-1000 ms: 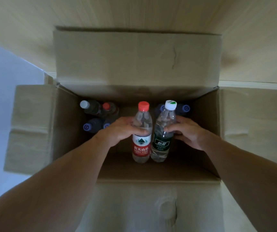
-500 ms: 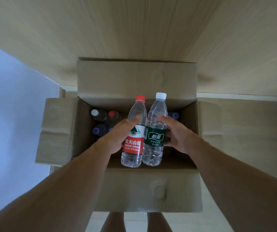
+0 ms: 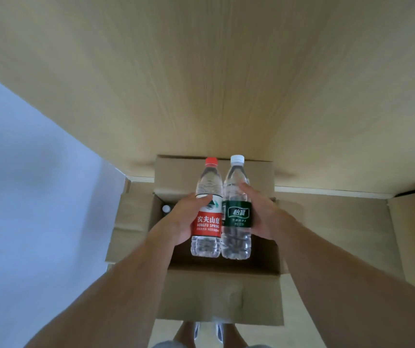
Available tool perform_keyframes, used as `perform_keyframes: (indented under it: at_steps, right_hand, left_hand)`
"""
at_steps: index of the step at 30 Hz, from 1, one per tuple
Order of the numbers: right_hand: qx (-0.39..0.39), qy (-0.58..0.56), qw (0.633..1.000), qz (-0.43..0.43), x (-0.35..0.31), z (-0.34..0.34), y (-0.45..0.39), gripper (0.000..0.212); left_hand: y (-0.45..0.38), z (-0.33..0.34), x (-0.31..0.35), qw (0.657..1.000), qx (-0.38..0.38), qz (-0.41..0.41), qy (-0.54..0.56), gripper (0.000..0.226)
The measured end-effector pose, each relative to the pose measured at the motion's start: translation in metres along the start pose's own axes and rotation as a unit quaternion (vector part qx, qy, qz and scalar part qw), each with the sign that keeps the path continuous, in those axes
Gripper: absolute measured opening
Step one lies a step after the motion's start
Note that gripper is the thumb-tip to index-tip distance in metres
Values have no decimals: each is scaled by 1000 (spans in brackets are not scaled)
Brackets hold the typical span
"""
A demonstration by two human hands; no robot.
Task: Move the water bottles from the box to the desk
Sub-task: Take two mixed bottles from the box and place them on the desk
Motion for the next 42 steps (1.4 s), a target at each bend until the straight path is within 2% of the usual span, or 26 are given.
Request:
perform_keyframes:
  at_steps: [10,15,20,28,32,35,42]
  right_hand:
    - [-24,38,996,-78,-61,48,107,43]
    - [35,102,985,-138,-74,44,141,48]
    - [62,130,974,-176,-80,33,167,45]
    - [131,98,955,-248,-73,4,214,49]
    - [174,47,944,-276,-59,-10,238,49]
    - [208,6,931,-300,-42,-21,258,46]
    - [293,-92,891,-335,23,-55,312,46]
  left_hand:
    - [83,21,97,993,-18,101,-50,32]
    - [103,38,116,991,-17,115,-61,36]
    - [116,52,132,982,-20,133,-134,41]
    - [123,93,152,947,-113,156,-256,51]
    - [126,115,153,930,-163,158,-290,45]
    - [131,133,149,914,-206,164,-309,39]
    - [155,193,118,862,-316,169,-359,43]
Point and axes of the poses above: each hand's wrist, its own y-axis away from the middle knuckle, its own z-axis out of the palm, x = y × z, the point moved 3 cm from there along -y, towards the middle knuckle, and after that the axes turned 12 degrees about -y, right-handed, at the moved point
